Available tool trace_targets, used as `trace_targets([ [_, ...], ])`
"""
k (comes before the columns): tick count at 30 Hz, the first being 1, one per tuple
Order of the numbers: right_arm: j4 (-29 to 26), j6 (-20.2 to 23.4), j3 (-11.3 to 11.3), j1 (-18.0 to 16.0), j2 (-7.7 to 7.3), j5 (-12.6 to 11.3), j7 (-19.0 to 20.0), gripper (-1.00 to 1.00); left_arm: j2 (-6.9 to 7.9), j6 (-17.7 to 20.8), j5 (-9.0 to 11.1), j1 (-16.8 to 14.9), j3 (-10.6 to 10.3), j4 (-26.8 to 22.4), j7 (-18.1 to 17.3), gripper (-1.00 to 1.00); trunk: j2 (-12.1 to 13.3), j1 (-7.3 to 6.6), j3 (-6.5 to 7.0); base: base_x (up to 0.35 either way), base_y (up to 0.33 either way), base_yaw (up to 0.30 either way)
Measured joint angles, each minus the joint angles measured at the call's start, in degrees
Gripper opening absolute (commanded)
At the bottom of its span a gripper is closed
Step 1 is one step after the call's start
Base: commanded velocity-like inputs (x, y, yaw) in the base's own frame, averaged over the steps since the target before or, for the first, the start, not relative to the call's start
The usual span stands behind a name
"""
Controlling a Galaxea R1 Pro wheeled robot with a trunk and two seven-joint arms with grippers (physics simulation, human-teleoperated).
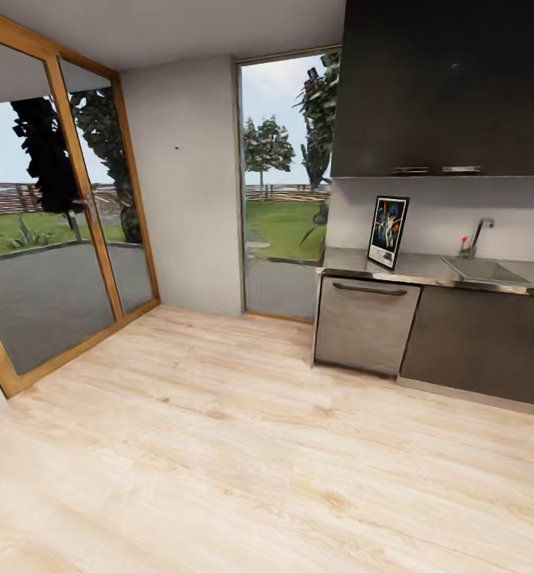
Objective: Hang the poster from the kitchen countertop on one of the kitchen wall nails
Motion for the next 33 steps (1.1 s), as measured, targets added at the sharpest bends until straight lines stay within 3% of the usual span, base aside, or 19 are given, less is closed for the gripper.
trace_targets([
  [2, -0.66, -0.58, 0.09, -0.65, 0.61, 0.02, 0.14, 1.0, -0.64, -0.58, -0.1, 0.63, 0.3, -0.58, 0.07, 1.0, 0.01, 0.0, 0.02, 0.0, 0.0, 0.0],
  [8, -1.91, -2.37, 0.12, -2.61, 0.53, 0.08, 0.16, 1.0, -2.33, -0.88, -0.08, 2.05, 0.22, -2.45, 0.04, 1.0, 0.01, 0.0, 0.02, 0.0, 0.0, 0.0],
  [23, -1.62, -3.25, 0.12, -2.76, 0.45, 0.11, 0.18, 1.0, -2.24, -0.79, -0.06, 1.92, 0.15, -2.84, 0.02, 1.0, 0.01, 0.0, 0.02, 0.0, 0.0, 0.0],
  [30, -3.35, -2.21, -0.2, -4.55, -0.92, -0.44, -0.04, 1.0, -0.16, -0.55, -0.34, 2.1, 0.09, -4.49, 0.05, 1.0, 0.01, 0.0, 0.02, 0.0, 0.0, 0.0],
  [31, -9.39, -2.23, -0.43, -5.53, -1.16, -0.56, -0.07, 1.0, 1.25, -0.49, -0.41, 2.17, 0.21, -8.4, 0.02, 1.0, 0.01, 0.0, 0.0, 0.0, 0.0, 0.0],
  [32, -19.71, -2.25, -0.42, -7.74, -1.18, -0.55, -0.09, 1.0, 1.39, -0.49, -0.39, 2.16, 0.15, -16.41, 0.01, 1.0, 0.02, 0.0, 0.02, 0.0, 0.0, 0.0],
  [33, -33.49, -2.27, -0.42, -8.06, -1.22, -0.53, -0.11, 1.0, 1.46, -0.52, -0.36, 2.17, 0.12, -27.41, 0.01, 1.0, 0.01, 0.0, 0.03, 0.0, 0.0, 0.0],
])
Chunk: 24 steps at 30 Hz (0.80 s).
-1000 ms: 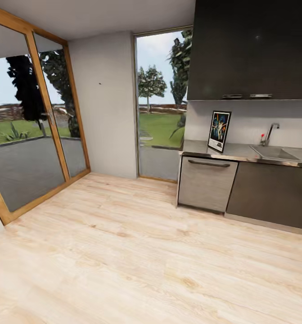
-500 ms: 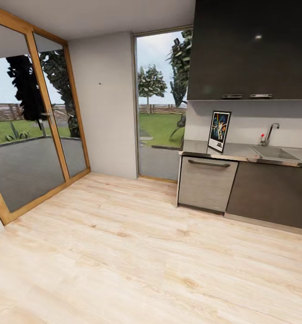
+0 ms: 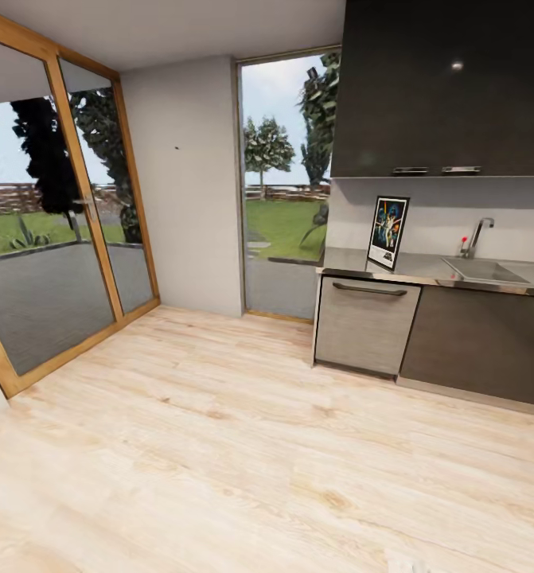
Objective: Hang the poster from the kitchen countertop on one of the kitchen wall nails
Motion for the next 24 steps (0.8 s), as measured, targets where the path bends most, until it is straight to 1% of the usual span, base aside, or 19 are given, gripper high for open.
trace_targets([
  [1, -3.16, -0.12, -0.04, 0.07, -0.27, 0.03, -0.03, 1.0, 0.07, -0.03, 0.06, 0.01, -0.02, -13.2, -0.07, 1.0, 0.0, 0.0, 0.0, 0.0, 0.0, 0.0],
  [2, -3.44, -0.58, -0.02, 0.1, -0.68, 0.02, -0.01, 1.0, 0.09, -0.03, 0.1, -0.03, -0.04, -19.96, -0.1, 1.0, 0.0, 0.0, 0.0, 0.0, 0.0, 0.0],
  [3, -3.68, -1.62, 0.07, 0.09, -1.04, 0.08, 0.01, 1.0, 0.12, -0.03, 0.14, 0.01, 0.11, -20.06, -0.12, 1.0, 0.0, 0.0, -0.01, 0.0, 0.0, 0.0],
  [5, -3.72, -2.37, 0.1, 0.11, -1.17, 0.12, 0.01, 1.0, 0.14, -0.03, 0.15, 0.01, 0.22, -20.4, -0.13, 1.0, 0.0, 0.0, -0.01, 0.0, 0.0, 0.0],
  [6, -3.67, -4.03, 0.12, 0.26, -1.44, 0.15, 0.02, 1.0, 0.25, -0.06, 0.18, 0.01, 0.4, -20.64, -0.14, 1.0, 0.0, 0.0, -0.01, 0.005, 0.0, 0.0],
  [7, -3.04, -5.5, 0.16, 0.48, -1.68, 0.17, 0.02, 1.0, 0.61, -0.08, 0.22, 0.01, 0.51, -20.46, -0.18, 1.0, 0.0, 0.0, -0.01, 0.019, 0.0, 0.0],
  [11, -0.23, -7.56, 0.38, 0.79, -1.92, 0.28, 0.03, 1.0, 1.23, -0.11, 0.28, 0.01, 0.6, -19.83, -0.23, 1.0, 0.0, -0.02, -0.01, 0.157, 0.0, 0.0],
  [15, 0.76, -8.13, 0.3, 0.86, -2.03, 0.29, 0.03, 1.0, 1.4, -0.34, 0.35, 0.01, 0.7, -19.62, -0.24, 1.0, 0.0, -0.03, -0.01, 0.292, 0.0, 0.0],
  [24, 1.09, -8.27, 0.31, 0.87, -2.05, 0.29, 0.03, 1.0, 1.44, -0.43, 0.36, 0.01, 1.01, -19.64, -0.24, 1.0, 0.0, -0.04, -0.01, 0.326, 0.0, 0.0],
])
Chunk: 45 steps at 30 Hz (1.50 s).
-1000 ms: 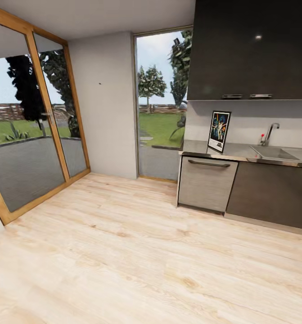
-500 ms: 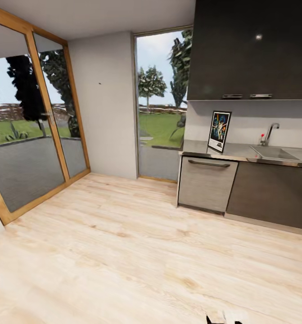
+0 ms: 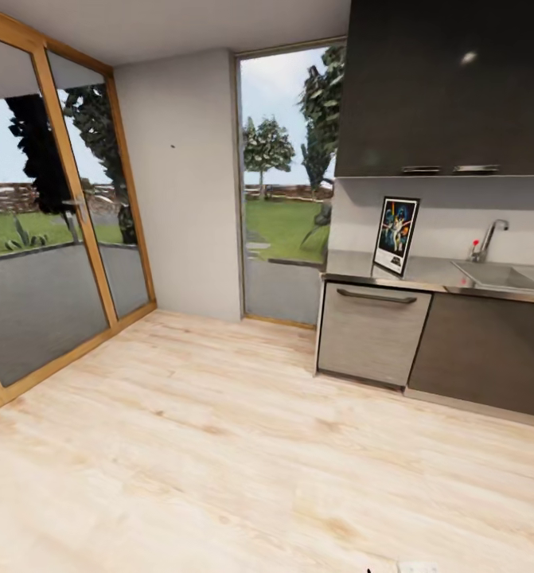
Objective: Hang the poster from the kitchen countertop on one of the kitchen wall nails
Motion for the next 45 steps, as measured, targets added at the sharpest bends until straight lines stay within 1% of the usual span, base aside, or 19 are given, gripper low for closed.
trace_targets([
  [27, 0.02, -0.01, 0.03, 0.0, 0.01, 0.0, 0.0, 1.0, 0.01, -0.01, 0.0, 0.0, 0.24, 0.07, 0.0, 1.0, 0.0, 0.0, 0.0, 0.333, 0.0, -0.002],
  [32, 0.04, -0.01, 0.03, 0.01, 0.01, 0.0, 0.0, 1.0, 0.0, -0.01, 0.0, -0.01, 0.35, 0.08, 0.0, 1.0, 0.0, 0.0, 0.0, 0.334, 0.0, -0.172],
  [41, 0.09, 0.0, 0.03, 0.02, 0.01, 0.0, 0.0, 1.0, 0.0, -0.01, -0.04, -0.01, 0.4, 0.09, 0.0, 1.0, 0.0, 0.0, 0.0, 0.334, -0.016, -0.257],
  [45, 0.1, -0.01, 0.03, 0.01, 0.01, 0.04, 0.0, 1.0, 0.0, -0.01, -0.04, -0.01, 0.41, 0.08, 0.0, 1.0, 0.0, 0.0, 0.0, 0.334, -0.076, -0.135],
])
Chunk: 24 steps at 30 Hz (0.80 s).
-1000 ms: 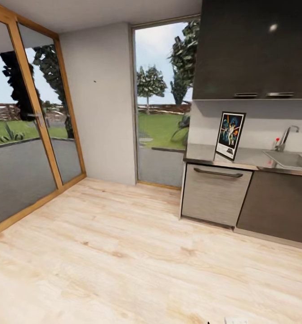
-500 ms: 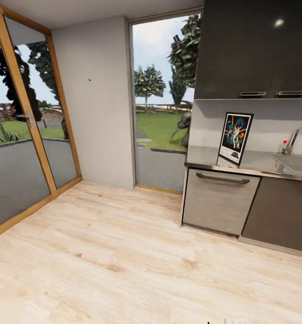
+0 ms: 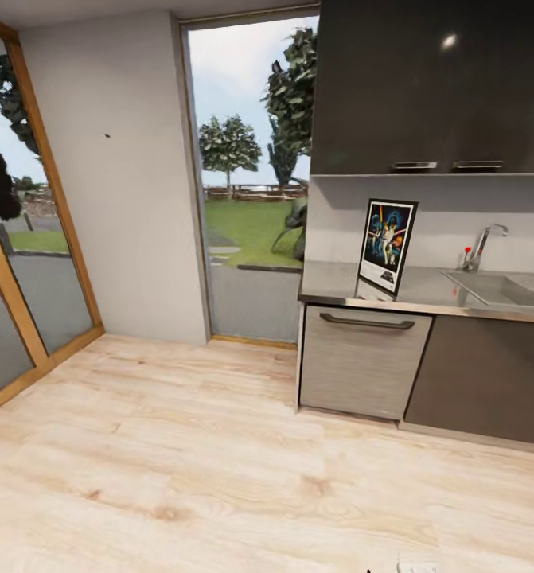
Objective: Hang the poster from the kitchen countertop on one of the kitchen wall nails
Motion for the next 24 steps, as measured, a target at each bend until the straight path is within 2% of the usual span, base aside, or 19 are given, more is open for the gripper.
trace_targets([
  [10, 0.07, 0.0, 0.03, 0.0, 0.0, -0.03, 0.0, 1.0, 0.01, -0.01, 0.0, 0.0, 0.0, 0.0, 0.0, 1.0, 0.0, 0.0, 0.0, 0.327, -0.132, -0.02],
  [24, 0.08, -0.08, 0.08, 0.0, 0.0, -0.05, 0.0, 1.0, 0.0, -0.02, -0.04, 0.0, -0.01, 0.01, 0.0, 1.0, 0.0, 0.01, 0.0, 0.262, -0.243, -0.001],
])
